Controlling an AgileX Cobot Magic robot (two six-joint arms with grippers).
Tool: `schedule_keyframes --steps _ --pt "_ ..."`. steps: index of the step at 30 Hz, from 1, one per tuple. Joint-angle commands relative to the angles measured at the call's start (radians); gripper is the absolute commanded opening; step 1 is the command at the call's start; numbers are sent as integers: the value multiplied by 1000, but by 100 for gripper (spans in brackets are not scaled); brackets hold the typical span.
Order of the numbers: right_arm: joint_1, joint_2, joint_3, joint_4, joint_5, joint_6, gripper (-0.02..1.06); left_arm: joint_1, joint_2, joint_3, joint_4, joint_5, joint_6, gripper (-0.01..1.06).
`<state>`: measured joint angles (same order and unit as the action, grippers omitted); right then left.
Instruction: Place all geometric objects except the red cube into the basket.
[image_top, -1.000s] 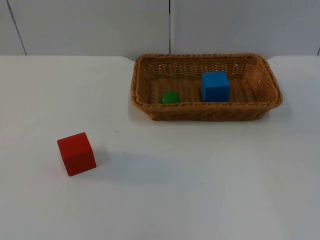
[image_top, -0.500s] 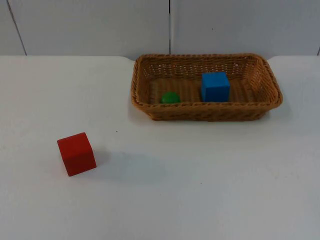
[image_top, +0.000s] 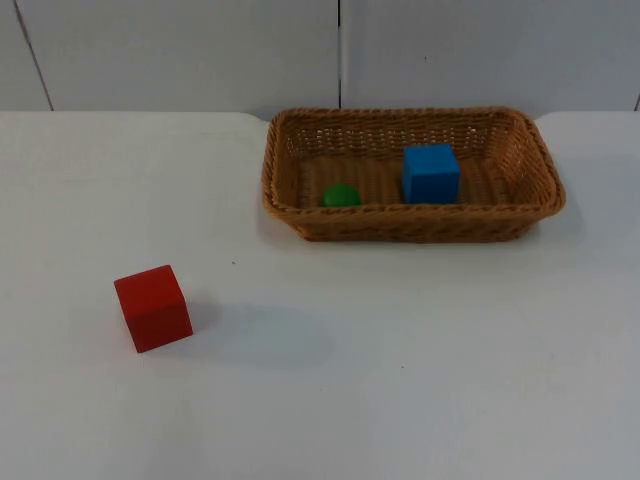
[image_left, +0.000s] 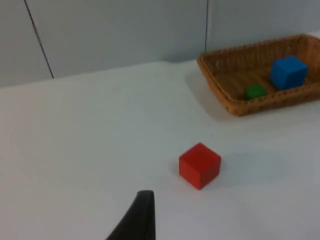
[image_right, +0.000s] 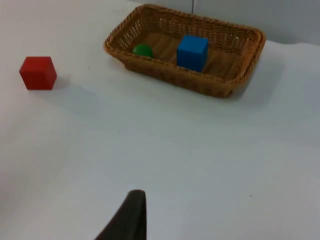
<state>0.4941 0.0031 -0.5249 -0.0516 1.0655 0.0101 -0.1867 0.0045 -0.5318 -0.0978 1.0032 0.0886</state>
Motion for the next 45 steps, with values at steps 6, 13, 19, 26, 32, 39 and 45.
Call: schedule_keyframes --steps 6,13,19,26,32,39,45 --pt "4 -3 9 -2 12 0 105 1 -5 8 58 19 -14 105" --pt "4 -3 9 -2 12 0 105 1 -5 34 109 69 -22 105" --pt "4 -3 9 -2 12 0 105 1 -5 38 125 71 -78 105" --pt "4 -3 9 -2 12 0 105 1 -5 38 121 71 -79 105" --pt "4 -3 9 -2 12 0 105 1 -5 38 104 71 -79 105" --pt "4 -3 9 -2 12 0 105 1 -5 38 90 71 -79 105" --pt "4 -3 9 -2 12 0 105 1 -5 38 90 71 -79 105"
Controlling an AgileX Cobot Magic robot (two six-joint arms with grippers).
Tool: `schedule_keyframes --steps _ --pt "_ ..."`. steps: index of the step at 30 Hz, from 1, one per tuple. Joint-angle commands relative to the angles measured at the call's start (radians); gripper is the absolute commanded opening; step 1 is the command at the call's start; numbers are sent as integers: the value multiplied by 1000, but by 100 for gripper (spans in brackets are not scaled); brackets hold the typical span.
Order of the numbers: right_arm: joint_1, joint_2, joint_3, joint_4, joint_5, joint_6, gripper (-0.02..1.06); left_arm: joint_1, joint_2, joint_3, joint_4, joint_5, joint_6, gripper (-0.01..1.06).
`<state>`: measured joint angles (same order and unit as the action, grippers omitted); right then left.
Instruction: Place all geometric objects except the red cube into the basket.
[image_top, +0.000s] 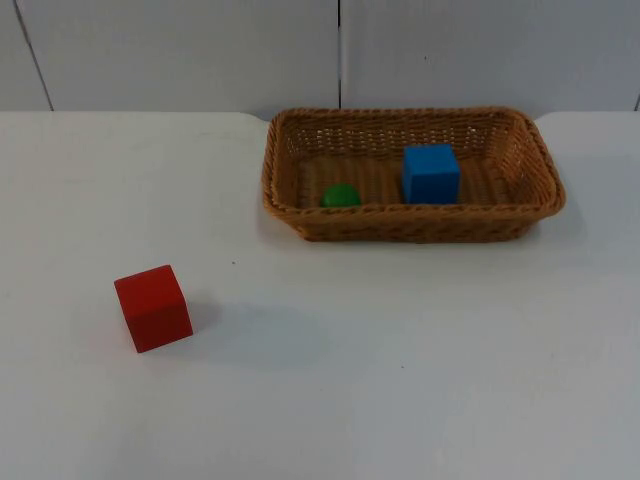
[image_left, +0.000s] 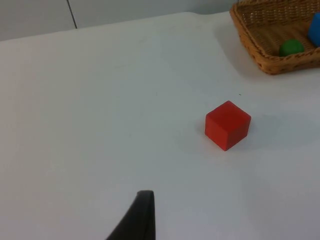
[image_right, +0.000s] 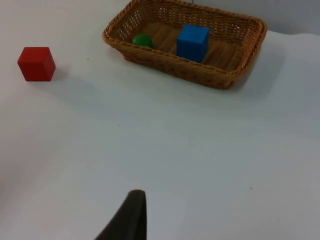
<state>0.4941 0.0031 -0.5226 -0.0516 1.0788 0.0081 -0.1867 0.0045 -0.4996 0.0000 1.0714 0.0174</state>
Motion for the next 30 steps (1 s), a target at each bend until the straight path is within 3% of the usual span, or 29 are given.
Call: schedule_keyframes --steps 1,25,28,30 --pt "4 -3 7 -2 -1 2 105 1 -5 5 -8 3 -7 105" --pt "1 -3 7 6 -1 9 105 1 -5 5 -10 3 -7 105" --pt "-25 -3 7 6 -1 9 105 1 -5 5 -10 3 -7 105" --pt "-100 -3 7 6 -1 9 105 1 -5 5 -10 3 -7 105"
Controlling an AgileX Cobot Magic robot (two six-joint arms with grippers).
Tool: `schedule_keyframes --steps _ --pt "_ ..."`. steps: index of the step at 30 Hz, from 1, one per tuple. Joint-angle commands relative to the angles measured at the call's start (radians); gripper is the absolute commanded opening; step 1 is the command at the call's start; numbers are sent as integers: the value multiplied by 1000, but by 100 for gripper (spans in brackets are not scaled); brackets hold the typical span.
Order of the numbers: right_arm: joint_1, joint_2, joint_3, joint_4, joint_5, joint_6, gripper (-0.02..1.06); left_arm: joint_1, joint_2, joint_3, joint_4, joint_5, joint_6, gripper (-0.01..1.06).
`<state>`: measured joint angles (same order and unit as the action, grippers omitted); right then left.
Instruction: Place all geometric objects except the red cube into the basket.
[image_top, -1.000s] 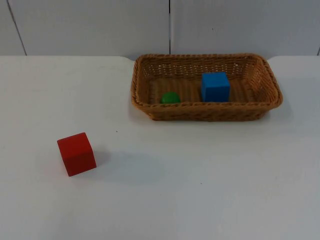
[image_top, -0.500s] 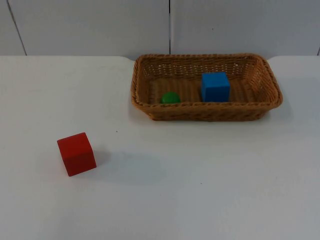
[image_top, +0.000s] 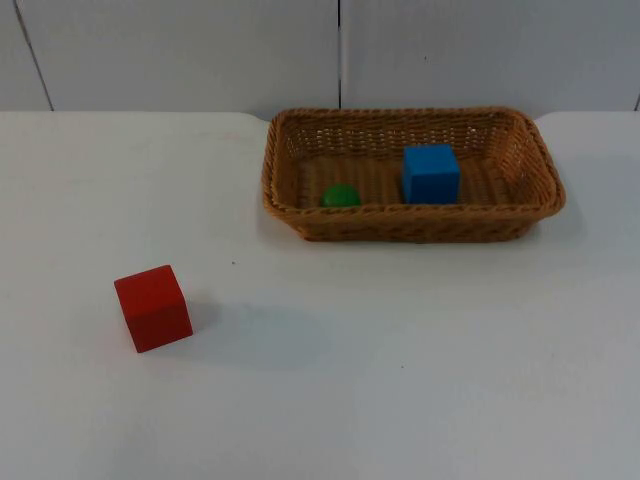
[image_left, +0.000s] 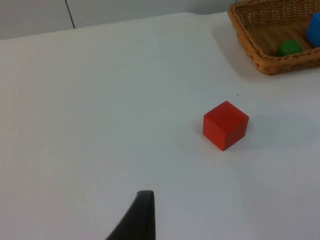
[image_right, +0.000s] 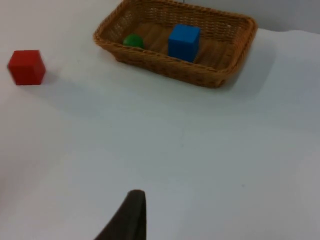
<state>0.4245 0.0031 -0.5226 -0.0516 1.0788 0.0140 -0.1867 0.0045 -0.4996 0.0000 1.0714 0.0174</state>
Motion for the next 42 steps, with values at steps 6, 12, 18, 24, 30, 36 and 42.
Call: schedule_keyframes --steps 6,12,18,24,30,36,42 --pt "-248 -3 7 6 -1 3 105 1 -5 5 -10 3 -7 105" --pt "-379 -3 7 6 -1 3 105 1 -5 5 -10 3 -7 105" --pt "-381 -3 7 6 -1 3 105 1 -5 5 -10 3 -7 105" --pt "-381 -3 7 6 -1 3 105 1 -5 5 -10 3 -7 105" --pt "-381 -3 7 6 -1 5 105 39 -5 5 -10 3 -7 105" --pt "-381 -3 7 6 -1 5 105 169 -5 5 -10 3 -7 105" --pt "-381 -3 7 6 -1 5 105 236 -5 5 -10 3 -7 105"
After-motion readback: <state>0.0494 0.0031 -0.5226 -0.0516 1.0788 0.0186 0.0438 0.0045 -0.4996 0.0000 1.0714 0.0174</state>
